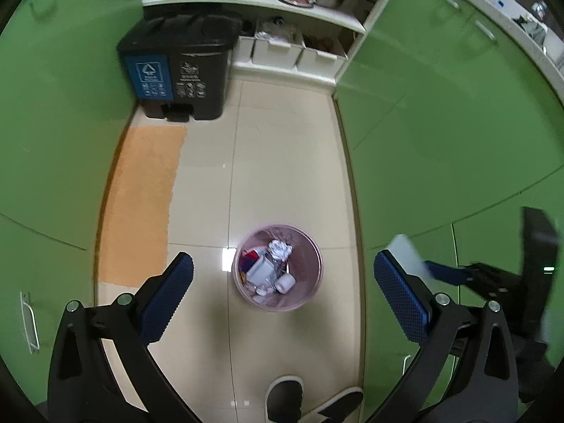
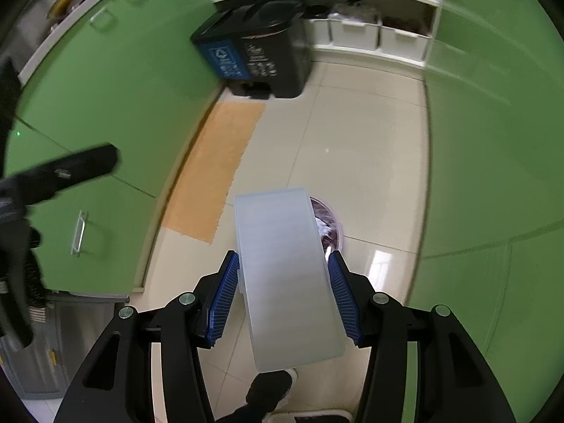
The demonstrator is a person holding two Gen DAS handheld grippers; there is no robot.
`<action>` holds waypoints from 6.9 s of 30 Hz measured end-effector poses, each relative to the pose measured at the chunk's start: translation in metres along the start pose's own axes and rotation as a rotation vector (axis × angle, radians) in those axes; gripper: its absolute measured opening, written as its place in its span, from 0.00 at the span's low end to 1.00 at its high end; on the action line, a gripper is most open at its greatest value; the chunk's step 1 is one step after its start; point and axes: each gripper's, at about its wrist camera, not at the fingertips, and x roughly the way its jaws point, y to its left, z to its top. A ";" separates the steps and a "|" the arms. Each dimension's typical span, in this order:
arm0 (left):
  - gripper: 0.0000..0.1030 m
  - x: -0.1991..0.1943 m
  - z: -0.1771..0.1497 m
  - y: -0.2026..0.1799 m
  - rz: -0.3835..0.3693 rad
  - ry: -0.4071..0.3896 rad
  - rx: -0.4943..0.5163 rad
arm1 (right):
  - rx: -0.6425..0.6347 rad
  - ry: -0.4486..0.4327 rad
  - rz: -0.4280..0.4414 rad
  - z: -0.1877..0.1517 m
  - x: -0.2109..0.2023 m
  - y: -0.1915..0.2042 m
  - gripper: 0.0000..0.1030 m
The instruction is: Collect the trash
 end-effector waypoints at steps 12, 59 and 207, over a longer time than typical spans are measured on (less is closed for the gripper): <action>0.97 -0.023 -0.007 0.017 0.010 -0.045 -0.036 | 0.017 -0.034 -0.018 0.010 0.012 0.002 0.95; 0.97 -0.406 -0.053 -0.487 -0.414 -0.253 0.799 | 0.709 -0.593 -0.660 -0.296 -0.670 -0.106 0.95; 0.97 -0.415 -0.077 -0.506 -0.390 -0.220 0.823 | 0.722 -0.576 -0.652 -0.315 -0.677 -0.097 0.95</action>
